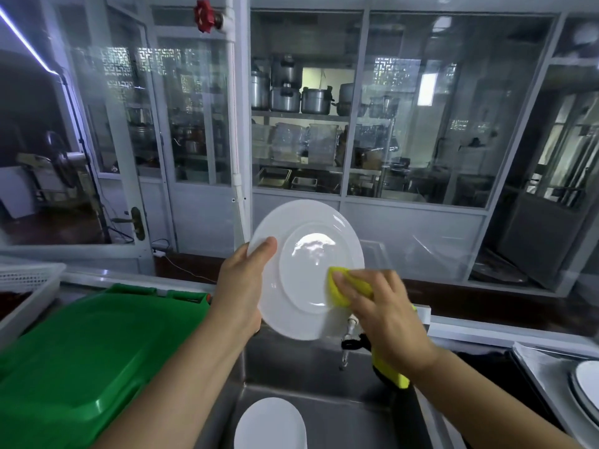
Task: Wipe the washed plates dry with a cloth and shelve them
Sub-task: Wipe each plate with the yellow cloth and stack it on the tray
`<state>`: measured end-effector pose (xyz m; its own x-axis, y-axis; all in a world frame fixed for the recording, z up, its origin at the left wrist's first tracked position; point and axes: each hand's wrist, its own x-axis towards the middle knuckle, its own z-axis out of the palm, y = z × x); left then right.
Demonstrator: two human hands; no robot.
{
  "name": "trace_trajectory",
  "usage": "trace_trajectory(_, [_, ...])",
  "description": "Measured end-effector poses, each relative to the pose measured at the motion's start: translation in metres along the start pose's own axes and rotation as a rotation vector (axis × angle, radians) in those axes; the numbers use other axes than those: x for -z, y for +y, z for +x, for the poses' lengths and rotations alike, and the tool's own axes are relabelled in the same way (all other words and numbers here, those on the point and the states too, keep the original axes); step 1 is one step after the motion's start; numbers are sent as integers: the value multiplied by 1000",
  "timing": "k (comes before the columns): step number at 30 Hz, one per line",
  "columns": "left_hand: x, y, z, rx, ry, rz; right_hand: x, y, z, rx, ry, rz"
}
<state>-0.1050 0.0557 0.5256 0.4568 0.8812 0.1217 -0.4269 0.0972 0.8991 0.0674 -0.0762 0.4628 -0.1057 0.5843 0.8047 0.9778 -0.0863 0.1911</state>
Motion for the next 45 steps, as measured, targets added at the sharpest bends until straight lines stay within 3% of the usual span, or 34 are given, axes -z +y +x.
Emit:
trace_trajectory(7, [-14, -6, -7, 32, -91, 49, 8, -2, 52, -117, 111, -69])
trace_trajectory(11, [-17, -8, -5, 37, -79, 29, 3, -26, 55, -7, 136, -20])
trace_trajectory(19, [-2, 0, -3, 6, -84, 58, 7, -8, 6, 223, -46, 10])
trace_trajectory(23, [5, 0, -6, 4, -138, 107, 20, 12, 18, -157, 53, 164])
trace_trajectory(26, [-3, -7, -12, -15, -216, 162, 27, 1, 51, -120, 111, 192])
trace_trajectory(32, [-11, -8, -20, -113, -297, 282, 17, -13, 77, -101, 18, 233])
trace_trajectory(36, [-9, 0, -25, -193, -275, 336, 16, -6, 77, -366, 49, 589])
trace_trajectory(45, [-10, -1, -32, -286, -177, 238, -1, -9, 42, -930, 178, 1020])
